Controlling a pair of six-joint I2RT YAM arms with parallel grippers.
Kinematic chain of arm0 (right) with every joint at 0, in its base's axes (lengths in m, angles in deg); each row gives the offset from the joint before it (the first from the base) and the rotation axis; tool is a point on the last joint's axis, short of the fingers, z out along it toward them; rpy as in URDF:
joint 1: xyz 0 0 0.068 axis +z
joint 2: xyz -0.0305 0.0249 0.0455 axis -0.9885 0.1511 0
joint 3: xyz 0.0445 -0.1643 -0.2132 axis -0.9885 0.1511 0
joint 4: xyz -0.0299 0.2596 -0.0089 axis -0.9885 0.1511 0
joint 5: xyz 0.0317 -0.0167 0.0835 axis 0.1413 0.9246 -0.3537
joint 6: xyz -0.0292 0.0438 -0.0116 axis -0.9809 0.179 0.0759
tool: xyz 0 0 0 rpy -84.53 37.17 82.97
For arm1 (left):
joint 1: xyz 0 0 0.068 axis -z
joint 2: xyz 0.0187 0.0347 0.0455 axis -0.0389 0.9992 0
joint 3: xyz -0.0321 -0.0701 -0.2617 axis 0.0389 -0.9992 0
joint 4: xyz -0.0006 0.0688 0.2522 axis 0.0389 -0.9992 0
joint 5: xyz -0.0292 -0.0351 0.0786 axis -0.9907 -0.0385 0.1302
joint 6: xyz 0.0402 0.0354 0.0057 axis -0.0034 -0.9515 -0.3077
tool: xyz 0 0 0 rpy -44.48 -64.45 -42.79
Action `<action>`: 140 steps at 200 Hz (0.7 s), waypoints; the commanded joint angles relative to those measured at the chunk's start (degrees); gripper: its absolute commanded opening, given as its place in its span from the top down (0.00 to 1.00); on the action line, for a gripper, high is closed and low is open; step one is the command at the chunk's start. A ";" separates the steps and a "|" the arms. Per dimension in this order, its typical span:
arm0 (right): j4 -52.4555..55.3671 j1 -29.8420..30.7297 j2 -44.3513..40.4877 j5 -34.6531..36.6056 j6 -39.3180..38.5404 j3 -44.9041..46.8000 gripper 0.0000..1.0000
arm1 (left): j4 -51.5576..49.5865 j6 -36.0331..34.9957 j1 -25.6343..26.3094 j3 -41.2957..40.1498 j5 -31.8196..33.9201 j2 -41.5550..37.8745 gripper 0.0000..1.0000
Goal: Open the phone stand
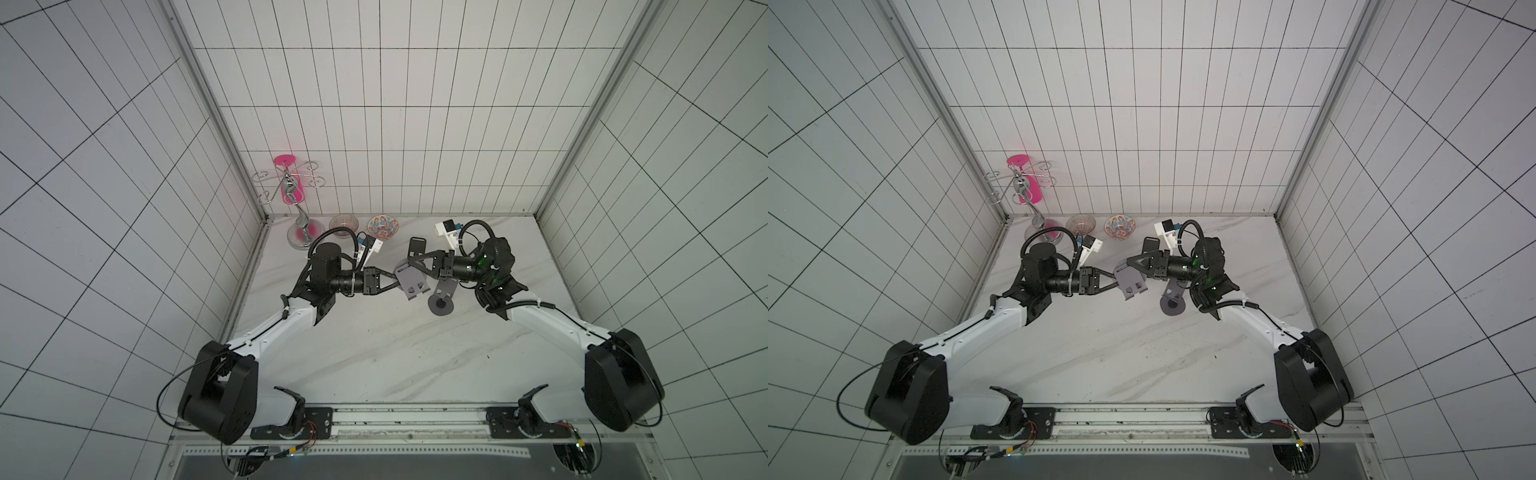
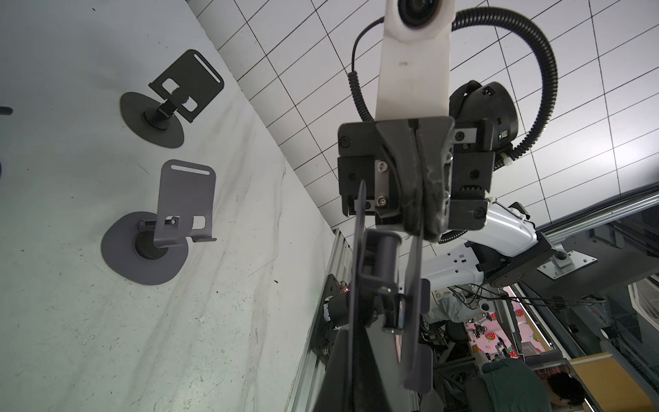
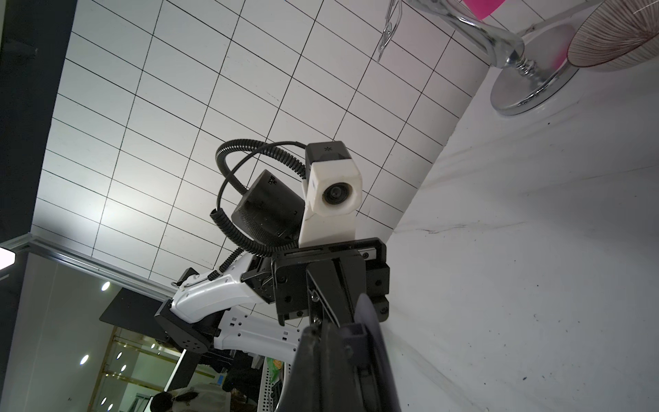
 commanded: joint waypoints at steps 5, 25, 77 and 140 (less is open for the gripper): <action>-30.62 0.28 -5.02 2.48 6.55 -5.57 1.00 | -17.11 -1.27 0.99 -4.64 4.17 6.23 1.00; -35.33 -0.17 -4.59 3.91 8.16 -5.18 1.00 | -21.27 -4.55 0.92 -3.88 4.28 7.35 1.00; -37.95 -1.51 -8.23 7.05 7.60 -1.83 1.00 | -26.90 -9.60 0.18 -2.69 4.28 12.64 1.00; -15.98 -1.62 -15.48 -0.88 -5.89 0.40 0.92 | -31.84 -10.67 0.55 3.89 3.59 11.34 1.00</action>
